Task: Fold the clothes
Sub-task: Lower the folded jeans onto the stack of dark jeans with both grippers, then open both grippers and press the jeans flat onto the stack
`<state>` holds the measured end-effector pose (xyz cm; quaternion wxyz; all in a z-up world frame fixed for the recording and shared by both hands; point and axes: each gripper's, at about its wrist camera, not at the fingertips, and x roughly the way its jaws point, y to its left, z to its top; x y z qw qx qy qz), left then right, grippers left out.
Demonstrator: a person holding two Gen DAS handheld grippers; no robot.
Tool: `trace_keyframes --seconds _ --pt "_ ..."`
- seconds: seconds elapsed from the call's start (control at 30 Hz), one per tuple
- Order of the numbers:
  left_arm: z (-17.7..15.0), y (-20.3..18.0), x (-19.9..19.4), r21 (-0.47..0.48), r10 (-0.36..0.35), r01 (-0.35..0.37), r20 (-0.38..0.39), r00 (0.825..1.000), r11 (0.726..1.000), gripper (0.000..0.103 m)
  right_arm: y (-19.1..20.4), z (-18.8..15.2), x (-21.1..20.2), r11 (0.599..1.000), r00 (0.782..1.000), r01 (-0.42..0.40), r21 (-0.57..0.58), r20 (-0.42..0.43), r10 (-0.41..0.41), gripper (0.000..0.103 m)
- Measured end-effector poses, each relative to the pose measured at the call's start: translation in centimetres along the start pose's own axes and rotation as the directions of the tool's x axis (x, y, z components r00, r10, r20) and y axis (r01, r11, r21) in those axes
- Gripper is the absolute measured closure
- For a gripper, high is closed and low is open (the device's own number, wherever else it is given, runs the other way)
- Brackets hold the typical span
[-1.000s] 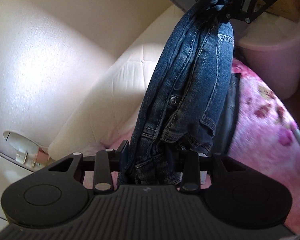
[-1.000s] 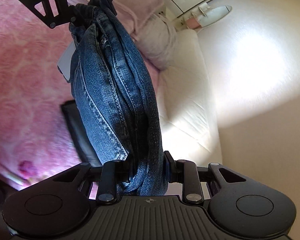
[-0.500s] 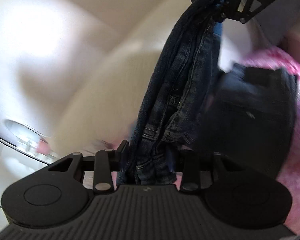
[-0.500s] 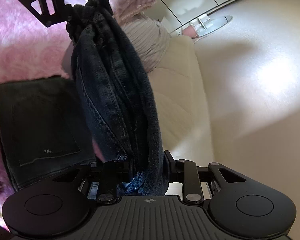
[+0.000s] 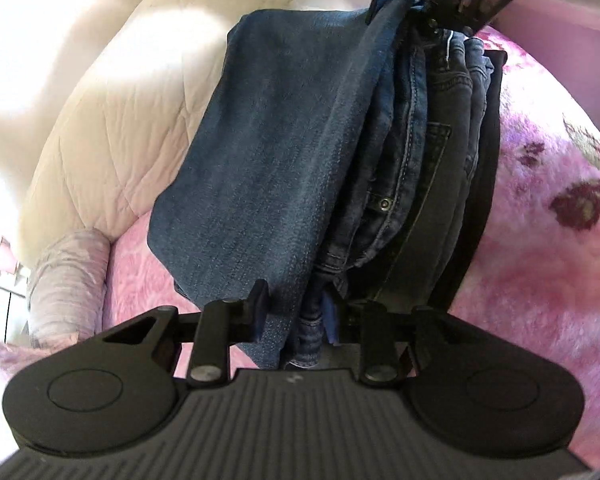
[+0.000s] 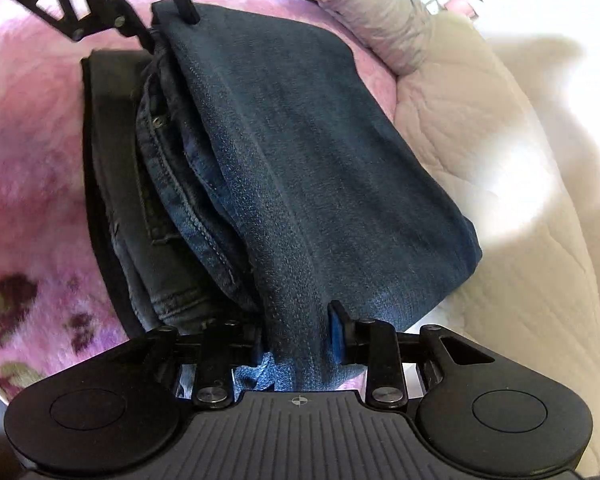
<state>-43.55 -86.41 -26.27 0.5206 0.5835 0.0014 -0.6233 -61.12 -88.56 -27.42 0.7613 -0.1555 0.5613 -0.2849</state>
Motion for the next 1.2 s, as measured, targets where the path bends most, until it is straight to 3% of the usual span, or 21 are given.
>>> trace_keyframes --seconds 0.2,0.47,0.53,0.57,0.63,0.77,0.83,0.9,0.97,1.03,1.1,1.2 --pt "-1.5 0.0 -3.0 -0.037 0.04 -0.039 0.028 0.999 0.999 0.085 0.5 0.9 -2.2 0.999 1.0 0.009 0.037 0.022 -0.01 0.075" --pt "-2.4 -1.2 -3.7 -0.07 0.023 -0.022 0.012 1.0 0.997 0.088 1.5 0.2 -1.7 1.0 1.0 -0.018 0.013 0.012 0.018 0.075" --pt "-2.2 -1.6 -4.1 -0.08 0.024 -0.023 0.015 1.0 0.997 0.09 1.4 -0.2 -2.6 1.0 0.999 -0.009 0.003 0.03 0.009 0.075" --pt "-2.4 -1.6 -4.3 -0.088 0.022 -0.021 0.009 1.0 0.996 0.098 1.4 -0.5 -2.9 1.0 0.999 -0.008 -0.003 0.034 0.008 0.075" --pt "-2.8 -1.9 -4.4 -0.105 0.007 -0.008 -0.007 1.0 0.994 0.098 1.7 -1.2 -2.3 1.0 1.0 -0.022 -0.017 0.017 0.022 0.075" --pt "-3.1 -1.2 -4.4 -0.159 -0.015 0.013 -0.011 1.0 0.987 0.09 1.9 -1.5 -2.3 1.0 1.0 -0.022 -0.02 0.021 0.023 0.072" --pt "-3.7 0.1 -5.0 -0.238 -0.054 0.053 0.001 0.999 0.97 0.076 1.1 -1.5 -2.9 0.999 0.999 -0.034 0.029 0.03 0.033 0.065" --pt "-5.0 1.9 -6.0 -0.347 -0.109 0.11 0.022 0.994 0.931 0.06 -0.1 -1.6 -3.5 0.994 0.998 -0.051 0.102 0.041 0.047 0.058" --pt "-6.3 3.7 -6.8 -0.441 -0.13 0.13 0.032 0.991 0.888 0.055 -1.2 -1.6 -4.2 0.982 0.997 -0.068 0.174 0.053 0.06 0.041" --pt "-7.5 5.7 -6.7 -0.552 -0.149 0.155 0.057 0.987 0.819 0.048 -2.4 -1.6 -4.8 0.966 0.995 -0.086 0.245 0.067 0.072 0.039" --pt "-9.0 8.3 -5.9 -0.681 -0.165 0.177 0.084 0.983 0.711 0.04 -3.5 -1.7 -5.5 0.943 0.993 -0.104 0.315 0.081 0.083 0.039" --pt "-11.2 11.9 -3.5 -0.819 -0.198 0.203 0.111 0.974 0.537 0.04 -5.4 -1.7 -6.3 0.899 0.99 -0.133 0.418 0.105 0.098 0.039"
